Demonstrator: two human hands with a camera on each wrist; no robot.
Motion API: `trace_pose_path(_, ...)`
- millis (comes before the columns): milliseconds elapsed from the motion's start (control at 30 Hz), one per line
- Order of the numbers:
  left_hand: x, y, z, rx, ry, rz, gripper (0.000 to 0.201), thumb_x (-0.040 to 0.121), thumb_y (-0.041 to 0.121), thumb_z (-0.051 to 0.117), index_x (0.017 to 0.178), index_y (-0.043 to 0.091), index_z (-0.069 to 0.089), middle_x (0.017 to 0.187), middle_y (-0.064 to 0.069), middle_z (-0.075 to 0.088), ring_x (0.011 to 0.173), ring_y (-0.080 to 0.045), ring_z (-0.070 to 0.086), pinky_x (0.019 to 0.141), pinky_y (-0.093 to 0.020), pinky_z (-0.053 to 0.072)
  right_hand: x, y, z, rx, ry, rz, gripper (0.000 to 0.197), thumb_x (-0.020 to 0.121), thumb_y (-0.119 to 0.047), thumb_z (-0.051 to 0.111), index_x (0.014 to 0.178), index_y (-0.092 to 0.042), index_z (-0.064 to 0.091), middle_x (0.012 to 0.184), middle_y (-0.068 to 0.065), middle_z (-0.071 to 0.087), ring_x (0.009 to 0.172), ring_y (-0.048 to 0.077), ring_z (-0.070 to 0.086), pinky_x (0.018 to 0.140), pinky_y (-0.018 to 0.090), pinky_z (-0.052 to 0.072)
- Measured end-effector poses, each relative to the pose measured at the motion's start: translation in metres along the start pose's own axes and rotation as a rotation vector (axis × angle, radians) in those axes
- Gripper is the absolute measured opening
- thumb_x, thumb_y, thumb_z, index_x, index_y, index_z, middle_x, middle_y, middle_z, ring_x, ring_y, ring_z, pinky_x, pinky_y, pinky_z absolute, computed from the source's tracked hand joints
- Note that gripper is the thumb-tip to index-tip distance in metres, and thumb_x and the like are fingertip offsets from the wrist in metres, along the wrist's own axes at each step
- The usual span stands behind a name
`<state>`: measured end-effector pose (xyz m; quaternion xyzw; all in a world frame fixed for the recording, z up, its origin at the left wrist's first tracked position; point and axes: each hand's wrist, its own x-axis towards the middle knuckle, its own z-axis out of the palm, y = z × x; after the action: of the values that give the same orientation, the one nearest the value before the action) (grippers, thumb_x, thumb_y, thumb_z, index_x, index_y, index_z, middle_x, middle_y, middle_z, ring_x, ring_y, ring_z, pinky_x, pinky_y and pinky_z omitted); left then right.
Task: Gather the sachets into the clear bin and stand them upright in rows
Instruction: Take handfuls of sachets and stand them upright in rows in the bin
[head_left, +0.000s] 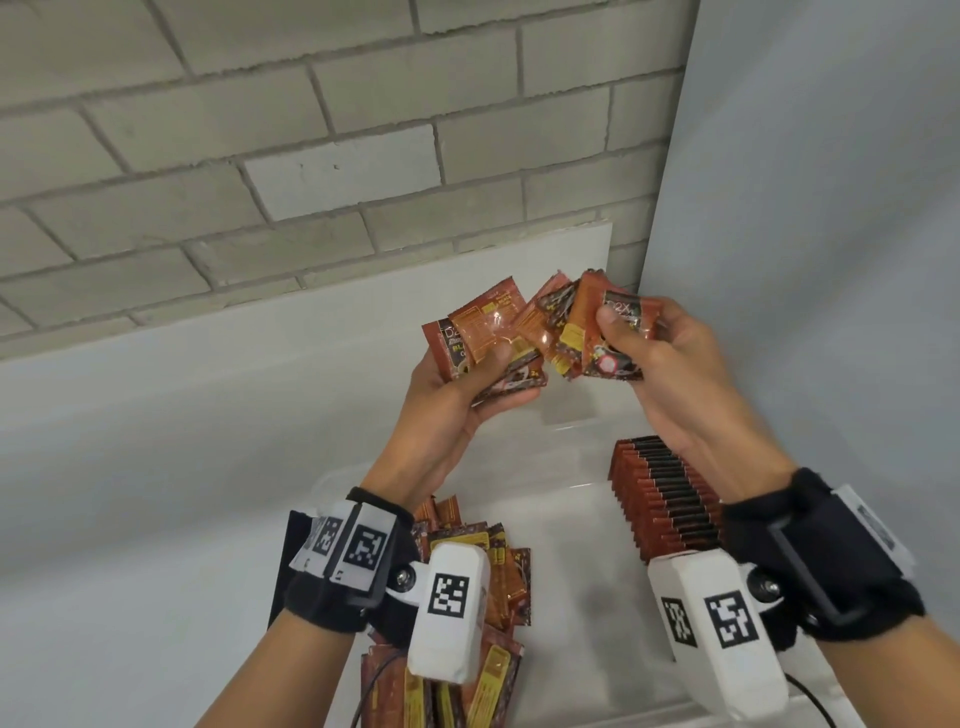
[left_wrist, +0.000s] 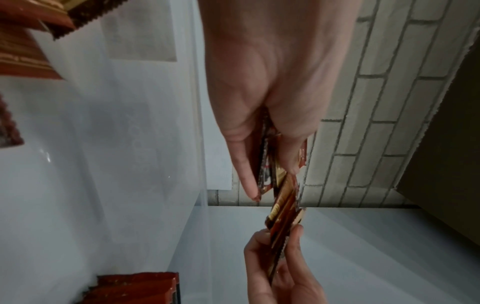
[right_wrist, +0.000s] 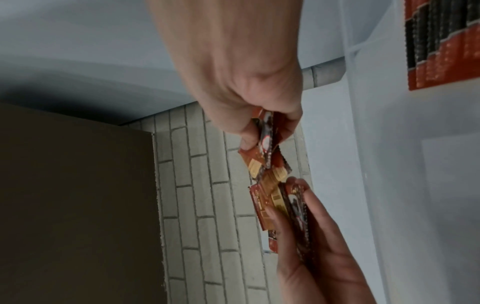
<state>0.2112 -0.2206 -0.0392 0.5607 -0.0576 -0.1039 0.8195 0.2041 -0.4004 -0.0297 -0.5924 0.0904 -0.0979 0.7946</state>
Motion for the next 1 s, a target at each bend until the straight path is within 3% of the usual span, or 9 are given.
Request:
trace_pose_path(167, 0.000, -0.005, 0.004, 0.076, -0.045, 0.025, 0.052, 0.074, 0.008, 0.071, 0.123, 0.005, 0.054, 0.108, -0.010, 0.071, 0.096, -0.029, 0.070, 0.075, -0.032, 0.058, -0.004, 0.001, 0.004, 0.033, -0.023, -0.015, 0.018, 0.087, -0.012, 0.066, 0.103, -0.014, 0.060, 0.100, 0.001, 0.072, 0.091, 0.013, 0.070, 0.086, 0.030, 0.055)
trace_pose_path(333, -0.005, -0.004, 0.006, 0.176, -0.105, 0.041, 0.044, 0.070, 0.015, 0.073, 0.112, 0.013, 0.060, 0.096, -0.006, 0.073, 0.083, -0.024, 0.071, 0.069, -0.029, 0.058, -0.011, 0.006, 0.010, -0.078, -0.175, 0.020, 0.039, 0.076, -0.028, 0.071, 0.111, -0.013, 0.064, 0.105, 0.004, 0.073, 0.099, 0.019, 0.069, 0.091, 0.033, 0.053)
trace_pose_path(400, -0.006, -0.004, 0.008, 0.178, -0.148, 0.038, 0.048, 0.071, 0.022, 0.073, 0.116, 0.013, 0.059, 0.100, -0.007, 0.073, 0.088, -0.025, 0.071, 0.072, -0.029, 0.057, -0.012, 0.005, 0.009, -0.089, -0.221, 0.050, 0.041, 0.078, -0.030, 0.068, 0.114, -0.011, 0.065, 0.104, 0.004, 0.074, 0.098, 0.018, 0.070, 0.091, 0.031, 0.053)
trace_pose_path(533, -0.008, 0.001, 0.012, -0.005, -0.185, -0.052, 0.070, 0.078, 0.048, 0.056, 0.136, 0.010, 0.046, 0.126, -0.012, 0.063, 0.115, -0.028, 0.062, 0.086, -0.035, 0.055, -0.013, 0.005, 0.009, -0.158, -0.274, 0.063, 0.045, 0.078, -0.037, 0.066, 0.117, -0.014, 0.066, 0.105, 0.000, 0.074, 0.100, 0.011, 0.069, 0.092, 0.025, 0.050)
trace_pose_path(600, -0.009, 0.005, 0.012, -0.130, -0.193, -0.128, 0.070, 0.075, 0.052, 0.062, 0.133, 0.013, 0.052, 0.129, -0.011, 0.062, 0.117, -0.026, 0.060, 0.087, -0.035, 0.054, -0.016, 0.005, 0.011, -0.190, -0.311, 0.073, 0.044, 0.080, -0.040, 0.064, 0.118, -0.017, 0.067, 0.106, -0.003, 0.074, 0.101, 0.008, 0.068, 0.090, 0.021, 0.048)
trace_pose_path(700, -0.010, 0.004, 0.013, -0.139, -0.226, -0.183, 0.053, 0.068, 0.044, 0.076, 0.113, 0.017, 0.069, 0.112, -0.009, 0.069, 0.100, -0.020, 0.068, 0.086, -0.036, 0.056, -0.022, 0.004, 0.014, -0.242, -0.368, 0.058, 0.035, 0.087, -0.039, 0.062, 0.118, -0.023, 0.067, 0.108, -0.006, 0.073, 0.101, 0.003, 0.066, 0.085, 0.015, 0.048)
trace_pose_path(800, -0.013, 0.005, 0.020, -0.069, -0.170, -0.183, 0.046, 0.085, 0.030, 0.069, 0.124, 0.008, 0.060, 0.119, -0.014, 0.066, 0.109, -0.024, 0.064, 0.094, -0.038, 0.052, -0.025, 0.004, 0.015, -0.306, -0.408, 0.026, 0.026, 0.086, -0.040, 0.061, 0.110, -0.032, 0.068, 0.113, -0.007, 0.065, 0.096, -0.008, 0.062, 0.074, 0.006, 0.047)
trace_pose_path(867, -0.013, 0.006, 0.021, -0.080, -0.117, -0.185, 0.048, 0.084, 0.019, 0.063, 0.127, 0.000, 0.055, 0.118, -0.018, 0.065, 0.108, -0.025, 0.063, 0.089, -0.033, 0.054, -0.025, 0.005, 0.016, -0.395, -0.421, 0.002, 0.021, 0.089, -0.038, 0.061, 0.109, -0.037, 0.066, 0.119, -0.006, 0.055, 0.098, -0.011, 0.056, 0.070, 0.001, 0.044)
trace_pose_path(1000, -0.011, 0.010, 0.020, -0.130, -0.105, -0.202, 0.043, 0.075, 0.015, 0.062, 0.116, 0.003, 0.059, 0.103, -0.011, 0.070, 0.096, -0.020, 0.068, 0.078, -0.027, 0.057, -0.022, 0.008, 0.018, -0.434, -0.383, -0.030, 0.056, 0.088, -0.036, 0.064, 0.139, -0.035, 0.043, 0.135, -0.004, 0.044, 0.121, 0.004, 0.048, 0.083, 0.011, 0.048)
